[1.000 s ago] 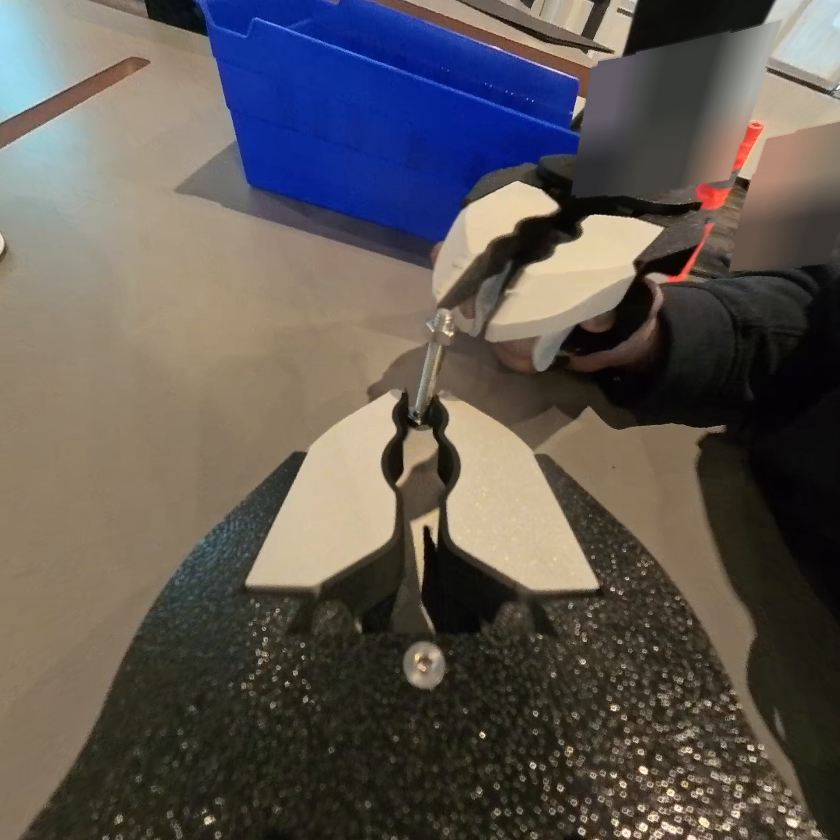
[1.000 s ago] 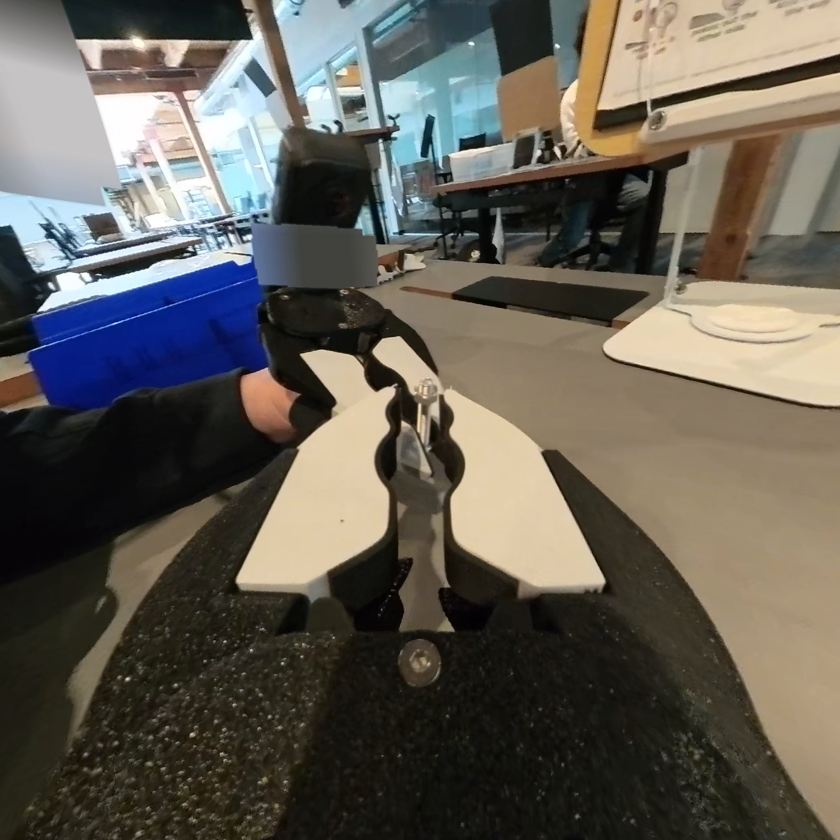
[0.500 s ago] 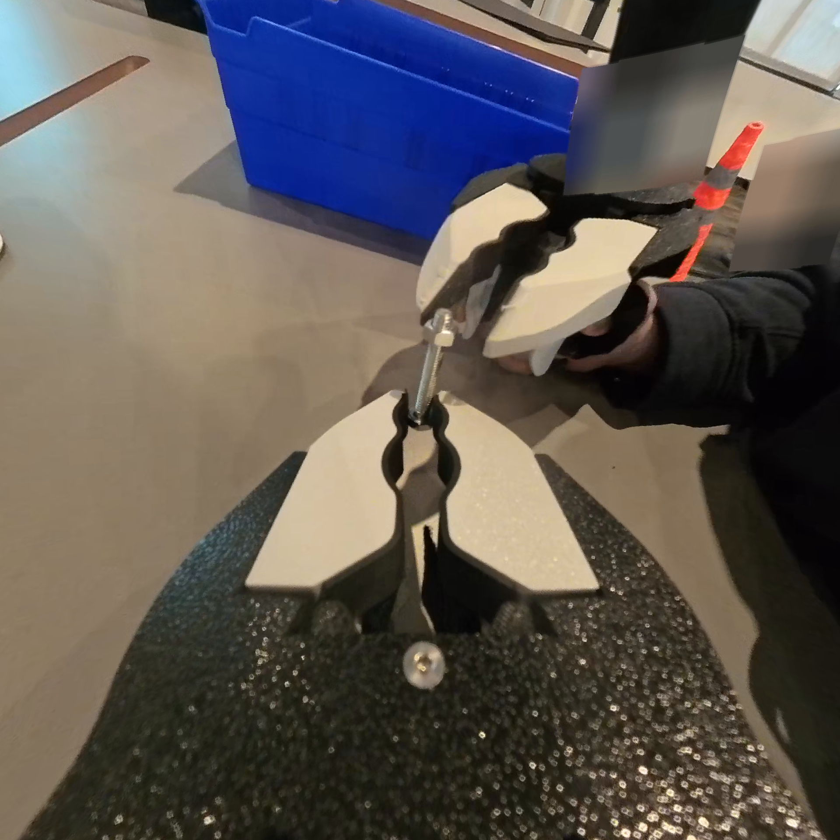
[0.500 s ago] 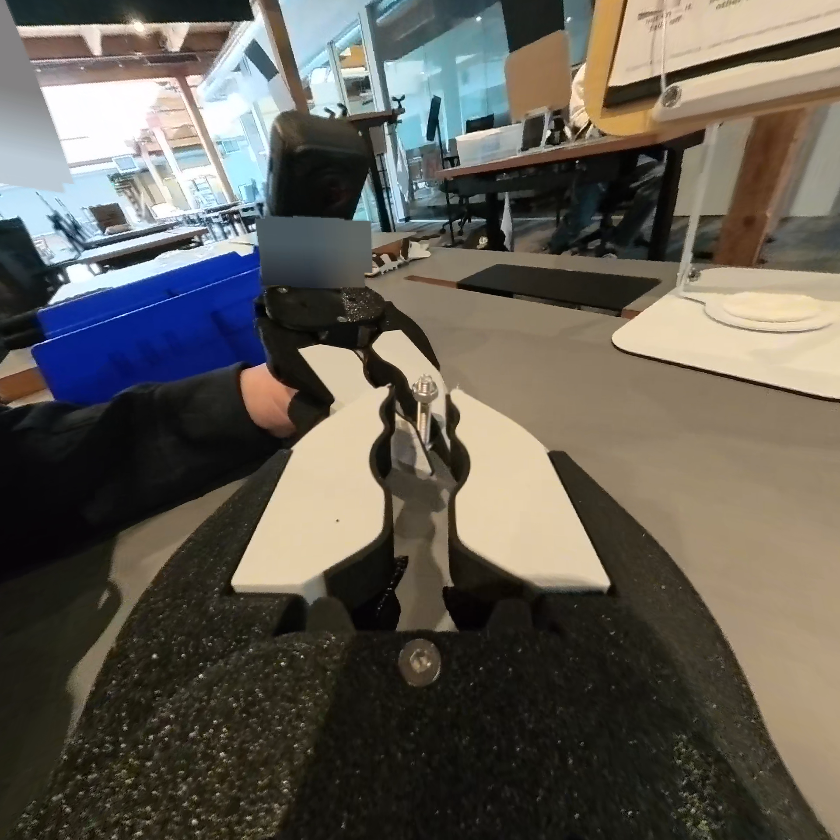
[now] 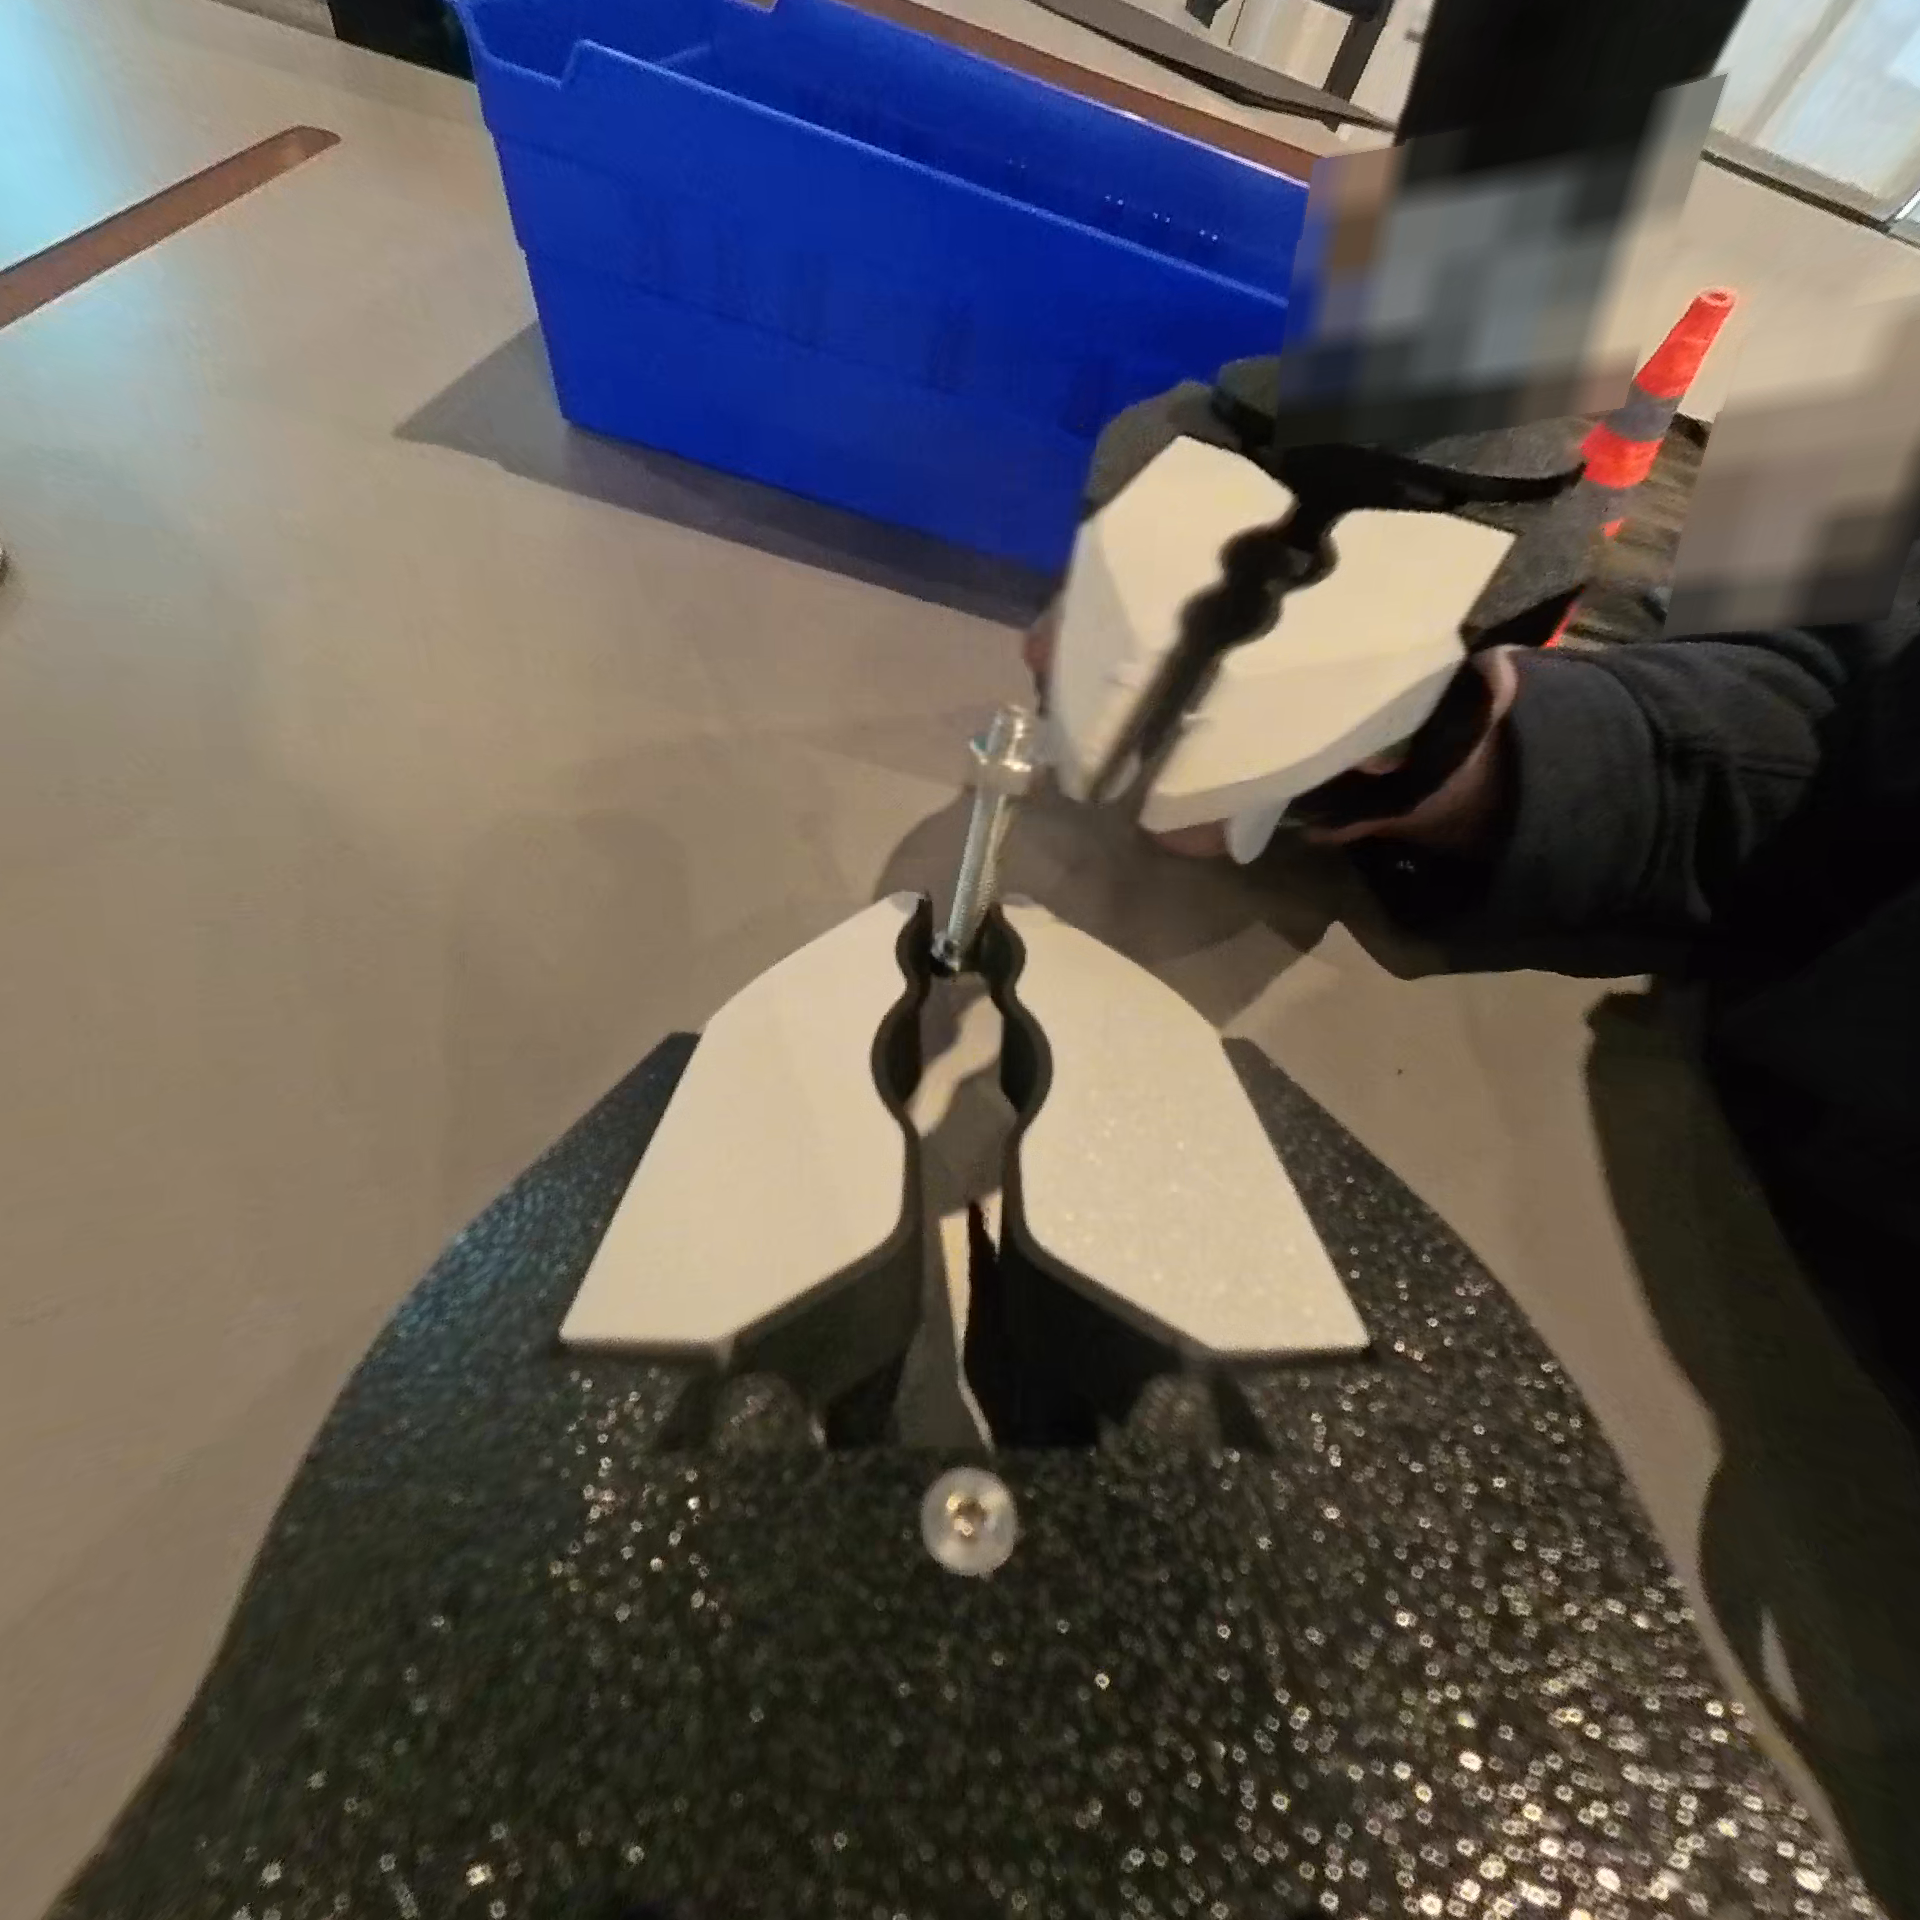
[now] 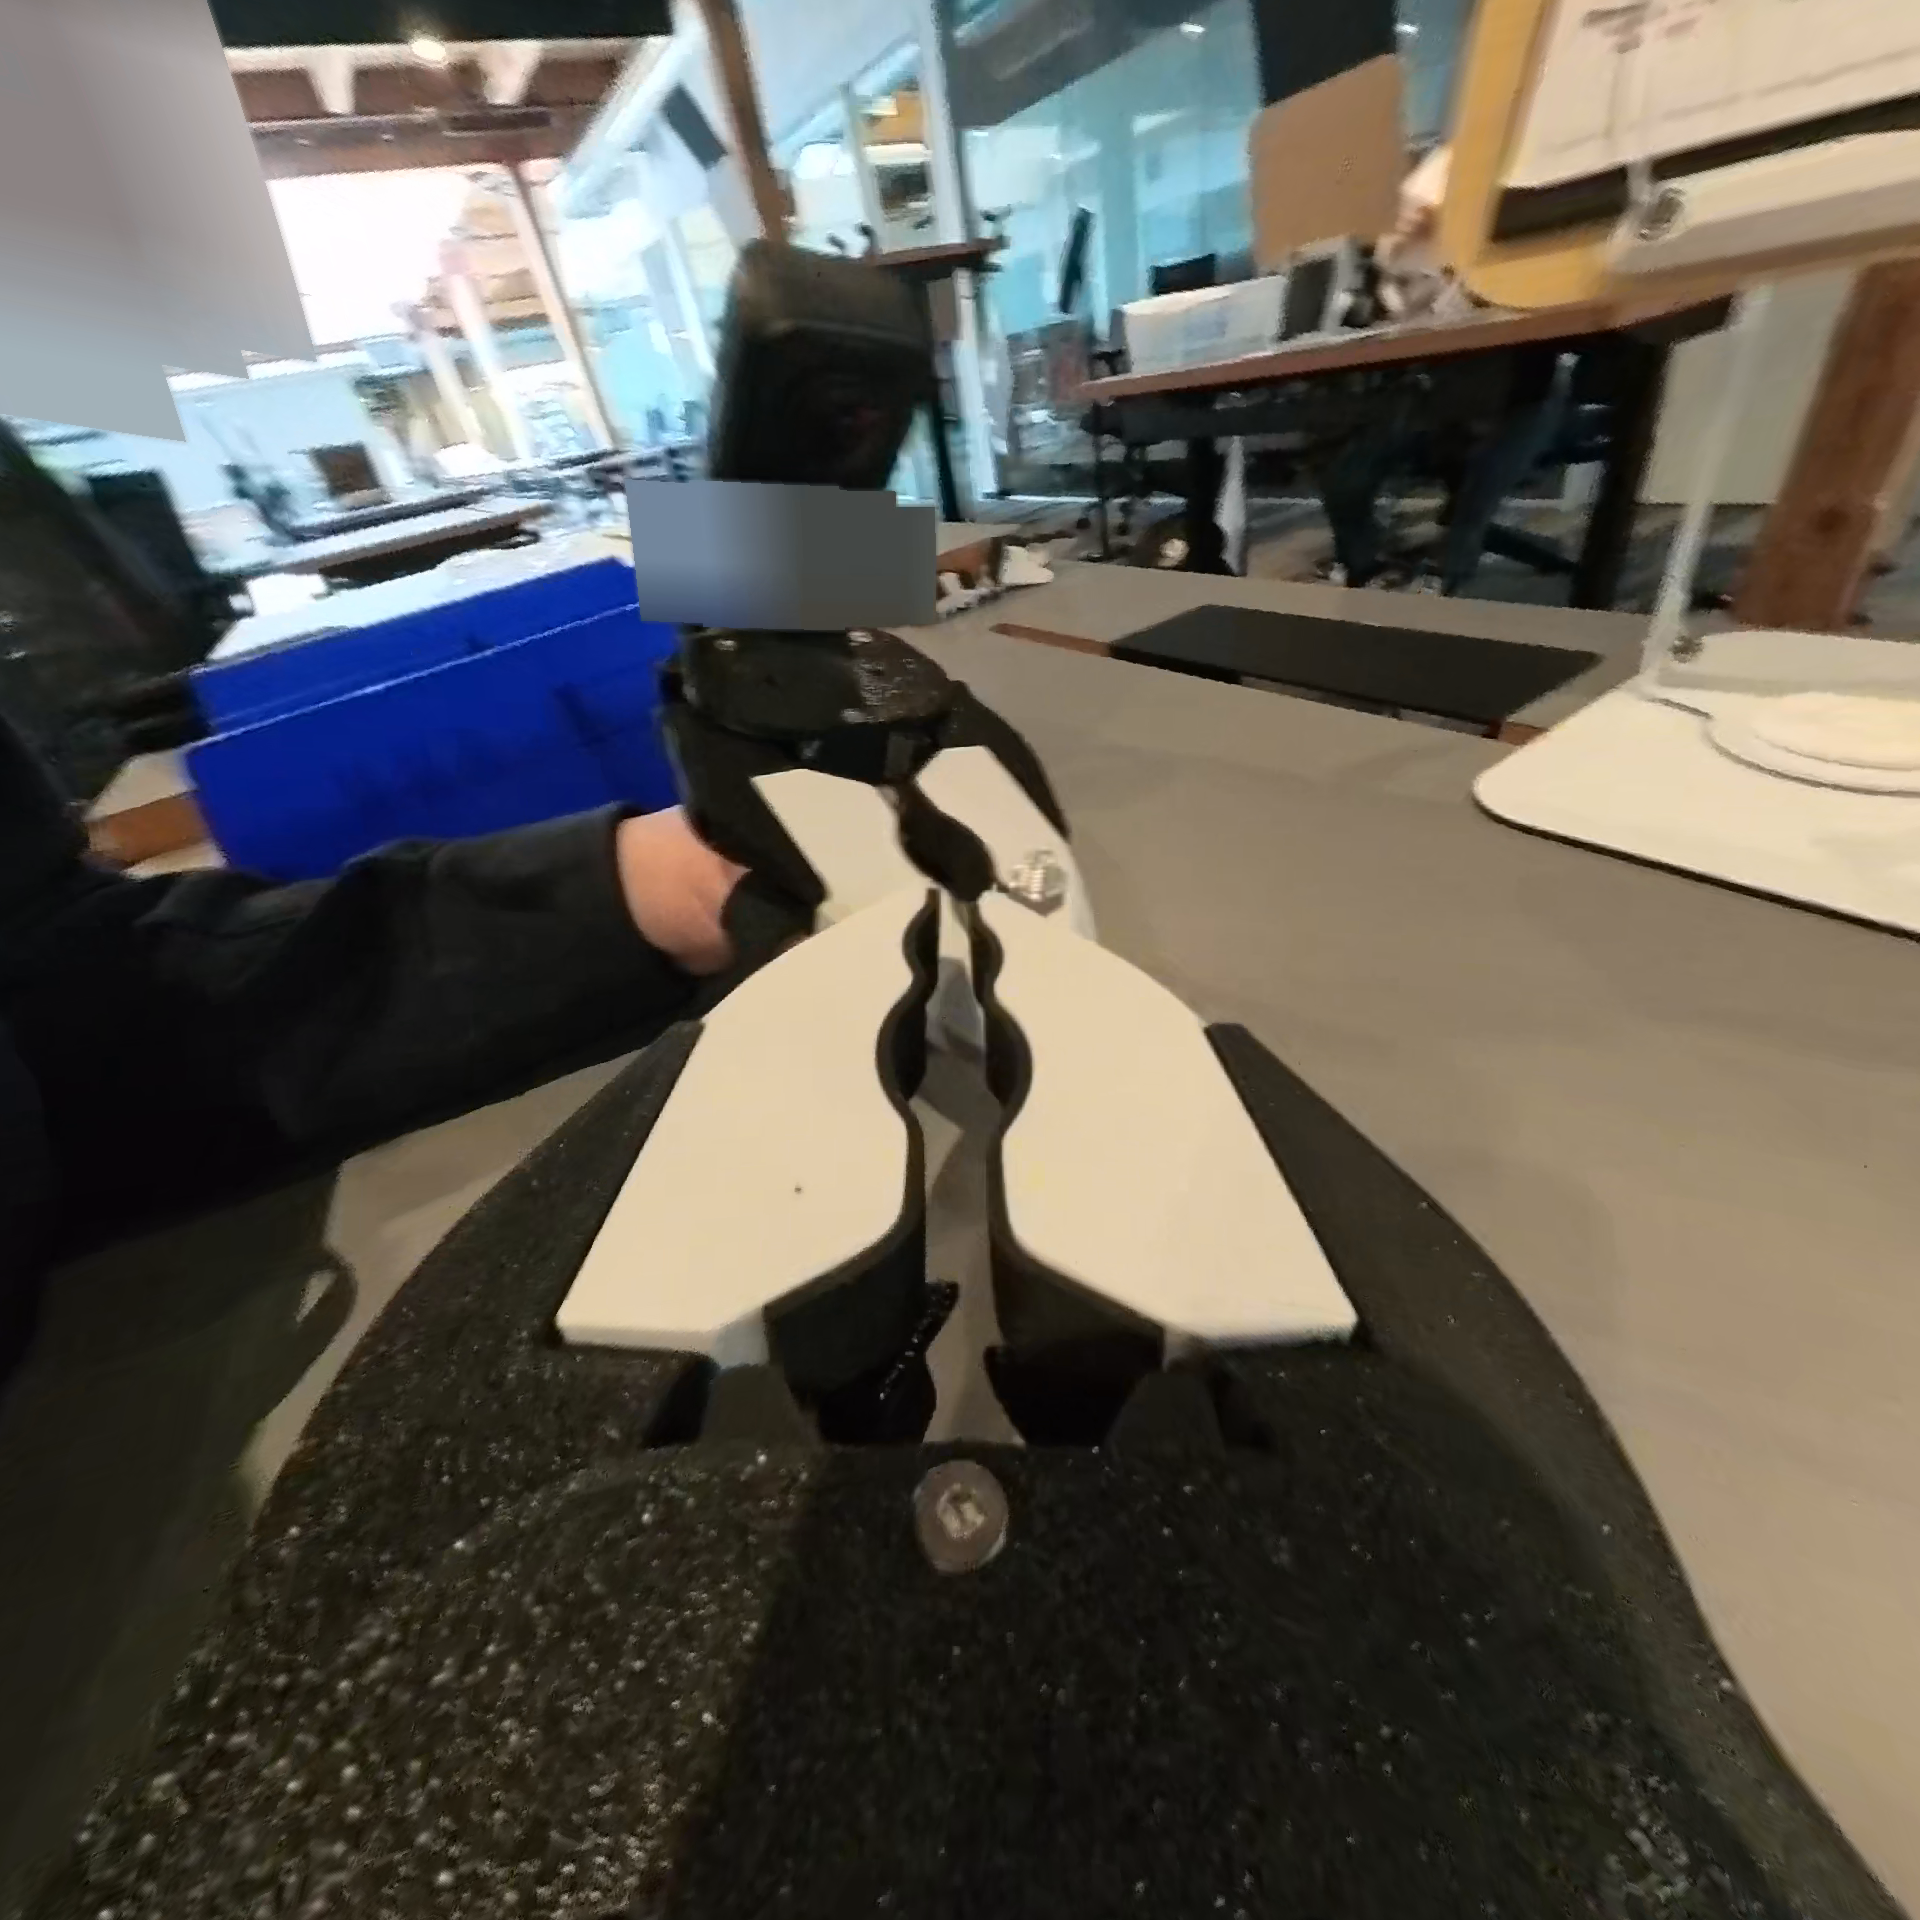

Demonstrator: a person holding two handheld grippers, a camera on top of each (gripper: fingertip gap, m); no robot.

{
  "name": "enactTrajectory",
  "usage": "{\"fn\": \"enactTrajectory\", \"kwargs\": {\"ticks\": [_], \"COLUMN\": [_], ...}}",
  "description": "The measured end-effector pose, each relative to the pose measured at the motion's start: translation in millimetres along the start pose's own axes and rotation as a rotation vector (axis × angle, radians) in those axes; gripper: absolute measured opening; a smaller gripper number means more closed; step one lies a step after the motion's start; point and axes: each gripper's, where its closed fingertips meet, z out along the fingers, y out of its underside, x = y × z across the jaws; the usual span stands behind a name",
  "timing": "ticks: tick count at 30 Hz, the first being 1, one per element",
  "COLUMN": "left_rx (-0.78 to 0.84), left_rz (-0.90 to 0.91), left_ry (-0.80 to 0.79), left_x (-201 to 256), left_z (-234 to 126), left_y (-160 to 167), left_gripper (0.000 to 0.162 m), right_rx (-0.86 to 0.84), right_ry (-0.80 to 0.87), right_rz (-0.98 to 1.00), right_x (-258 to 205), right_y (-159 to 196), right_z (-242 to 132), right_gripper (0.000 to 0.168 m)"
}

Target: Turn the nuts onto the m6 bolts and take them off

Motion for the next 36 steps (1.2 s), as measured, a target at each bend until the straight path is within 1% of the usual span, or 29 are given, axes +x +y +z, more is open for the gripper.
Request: {"fn": "enactTrajectory", "kwargs": {"ticks": [2,6,7,10,11,12,13,16,18,21,23,25,26,27,29,31,32,33,34,36], "left_rx": [-0.001,-0.005,-0.005,-0.004,-0.002,-0.001,0.0,0.0,0.003,0.007,0.011,0.008,0.001,-0.004,0.01,0.064,0.097,0.135,0.169,0.218], "left_rz": [0.001,0.002,0.003,0.002,0.001,0.0,0.0,0.001,0.002,0.006,0.014,0.021,0.026,0.031,0.041,0.069,0.105,0.14,0.167,0.197], "left_ry": [0.001,0.002,0.002,0.002,0.001,0.001,0.001,0.0,0.0,0.008,0.021,0.03,0.034,0.04,0.064,0.07,0.058,0.043,0.025,-0.015], "left_x": [0,0,0,0,0,0,0,0,0,1,4,6,7,8,12,15,16,18,19,17], "left_z": [0,1,1,1,0,0,0,0,0,0,0,2,2,3,3,0,-1,-2,-4,-8], "left_y": [0,0,0,0,0,0,0,0,0,-1,-2,-2,-1,0,-2,-9,-14,-20,-27,-35], "left_gripper": [0.01,0.01,0.01,0.01,0.01,0.01,0.01,0.01,0.01,0.01,0.01,0.01,0.01,0.01,0.01,0.01,0.015,0.025,0.034,0.046], "right_rx": [0.017,0.036,0.028,-0.015,-0.014,-0.014,-0.012,0.016,-0.009,-0.074,-0.096,-0.099,-0.105,-0.11,-0.103,-0.066,-0.057,-0.049,-0.035,-0.019], "right_ry": [-0.006,0.104,0.122,0.05,0.006,-0.049,-0.057,0.02,0.044,0.034,0.021,0.003,-0.017,-0.04,-0.037,-0.022,-0.011,0.0,0.017,0.085], "right_rz": [-0.008,0.013,0.012,-0.011,-0.023,-0.03,-0.027,0.012,0.053,0.099,0.12,0.133,0.135,0.131,0.108,0.082,0.084,0.079,0.069,0.034], "right_x": [-2,15,18,7,0,-8,-10,3,10,13,13,12,10,7,5,5,4,3,1,-1], "right_y": [-2,-5,-4,1,1,2,1,-2,1,9,12,12,13,13,12,6,2,-4,-14,-36], "right_z": [-3,-4,-3,2,1,0,-1,-4,-2,4,7,8,9,10,9,6,5,1,-4,-19], "right_gripper": [0.006,0.015,0.014,0.014,0.006,0.001,0.001,0.01,0.016,0.024,0.026,0.023,0.018,0.009,0.007,0.006,0.006,0.006,0.006,0.006]}}
